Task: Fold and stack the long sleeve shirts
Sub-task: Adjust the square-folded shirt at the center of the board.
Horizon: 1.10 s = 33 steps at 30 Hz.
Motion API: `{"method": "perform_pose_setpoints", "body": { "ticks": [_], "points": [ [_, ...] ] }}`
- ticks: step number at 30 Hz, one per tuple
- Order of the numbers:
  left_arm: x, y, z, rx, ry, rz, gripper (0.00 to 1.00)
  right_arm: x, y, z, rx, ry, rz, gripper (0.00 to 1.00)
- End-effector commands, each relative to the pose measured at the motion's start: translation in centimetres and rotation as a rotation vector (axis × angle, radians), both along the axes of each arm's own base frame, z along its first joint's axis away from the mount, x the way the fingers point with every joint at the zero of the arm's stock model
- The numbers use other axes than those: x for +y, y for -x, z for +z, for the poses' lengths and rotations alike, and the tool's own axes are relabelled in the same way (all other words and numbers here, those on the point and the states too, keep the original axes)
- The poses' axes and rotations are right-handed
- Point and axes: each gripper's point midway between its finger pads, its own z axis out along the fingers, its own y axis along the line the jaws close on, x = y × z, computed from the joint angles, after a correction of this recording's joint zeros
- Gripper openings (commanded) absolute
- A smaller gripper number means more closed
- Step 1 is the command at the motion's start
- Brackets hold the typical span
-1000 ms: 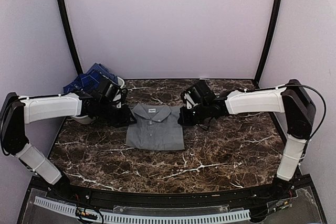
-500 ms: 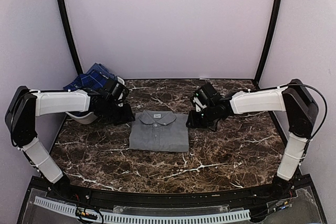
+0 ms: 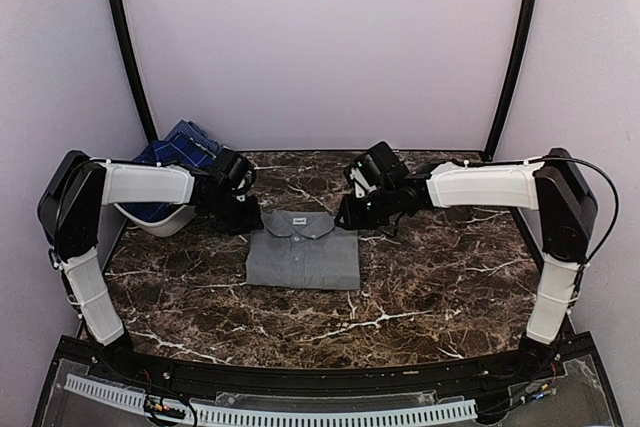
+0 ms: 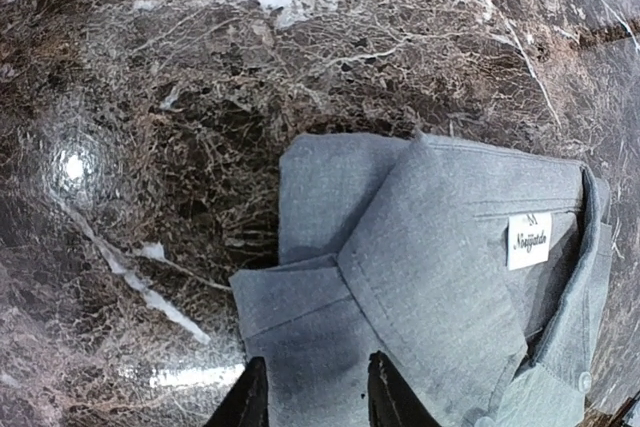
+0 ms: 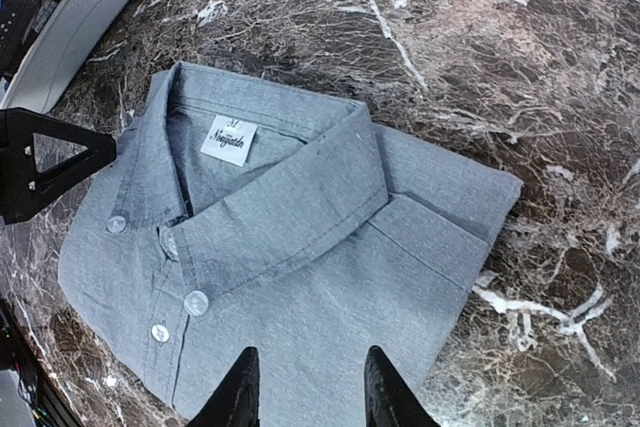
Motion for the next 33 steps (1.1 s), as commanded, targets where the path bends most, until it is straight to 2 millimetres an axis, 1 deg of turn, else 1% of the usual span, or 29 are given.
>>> {"method": "perform_pose_setpoints", "body": {
  "ticks": [1, 5, 6, 7, 8, 9, 10, 11, 14, 15, 16, 17, 18, 19, 20, 21, 23, 29, 31, 33],
  "points": [
    [-0.9, -1.3, 1.7, -0.045, 0.034, -0.030, 0.34, 1.3, -2.0, 0.3, -0.046, 0.022, -0.006, 0.33],
    [-1.1, -2.4, 2.9, -0.082, 0.018, -0.032, 0.38, 2.4, -3.5, -0.3, -0.053, 0.052, -0.004, 0.34],
    [-1.2, -2.5, 2.8, -0.082, 0.010, -0.034, 0.39, 2.7, -3.8, -0.3, -0.057, 0.053, 0.001, 0.35],
    [-1.3, -2.9, 3.3, -0.097, -0.001, -0.038, 0.40, 2.8, -4.2, -0.5, -0.062, 0.063, -0.005, 0.36],
    [-1.6, -2.9, 3.1, -0.096, -0.011, -0.048, 0.41, 2.9, -4.6, -0.5, -0.073, 0.073, -0.013, 0.38],
    [-1.8, -3.2, 3.5, -0.106, -0.022, -0.055, 0.44, 3.1, -5.0, -0.5, -0.078, 0.077, -0.014, 0.39],
    [-2.2, -3.2, 3.1, -0.098, -0.030, -0.066, 0.44, 3.3, -5.2, -0.9, -0.074, 0.086, -0.014, 0.40],
    [-2.4, -3.6, 3.5, -0.107, -0.045, -0.066, 0.45, 3.5, -5.5, -0.9, -0.076, 0.091, -0.016, 0.41],
    [-3.1, -4.3, 3.4, -0.109, -0.090, -0.069, 0.45, 3.9, -6.3, -1.3, -0.079, 0.118, -0.024, 0.43],
    [-3.0, -4.2, 3.1, -0.101, -0.112, -0.069, 0.46, 4.0, -6.4, -1.5, -0.081, 0.129, -0.028, 0.44],
    [-3.1, -4.5, 2.9, -0.101, -0.120, -0.066, 0.46, 4.1, -6.5, -1.7, -0.084, 0.138, -0.029, 0.45],
    [-3.1, -4.4, 2.3, -0.087, -0.140, -0.069, 0.45, 4.2, -6.6, -1.9, -0.083, 0.148, -0.029, 0.45],
    [-3.3, -4.7, 2.5, -0.091, -0.142, -0.070, 0.45, 4.2, -6.7, -2.3, -0.084, 0.161, -0.031, 0.45],
    [-3.3, -4.6, 1.9, -0.077, -0.157, -0.073, 0.45, 4.2, -6.7, -2.5, -0.084, 0.171, -0.031, 0.46],
    [-3.5, -4.8, 1.9, -0.079, -0.160, -0.075, 0.44, 4.2, -6.8, -2.8, -0.082, 0.180, -0.033, 0.46],
    [-3.6, -4.7, 1.3, -0.068, -0.169, -0.082, 0.43, 4.2, -6.8, -3.1, -0.082, 0.188, -0.034, 0.47],
    [-4.1, -4.8, 1.0, -0.064, -0.164, -0.095, 0.41, 4.3, -7.0, -3.4, -0.083, 0.196, -0.037, 0.47],
    [-5.2, -5.0, 0.7, -0.067, -0.156, -0.116, 0.36, 4.9, -7.3, -4.5, -0.072, 0.210, -0.029, 0.47],
    [-5.3, -5.0, 0.5, -0.064, -0.161, -0.117, 0.31, 5.2, -7.3, -4.6, -0.070, 0.212, -0.024, 0.45],
    [-5.4, -5.0, 0.4, -0.062, -0.163, -0.118, 0.20, 5.4, -7.2, -4.6, -0.071, 0.213, -0.018, 0.42]
  ]
}}
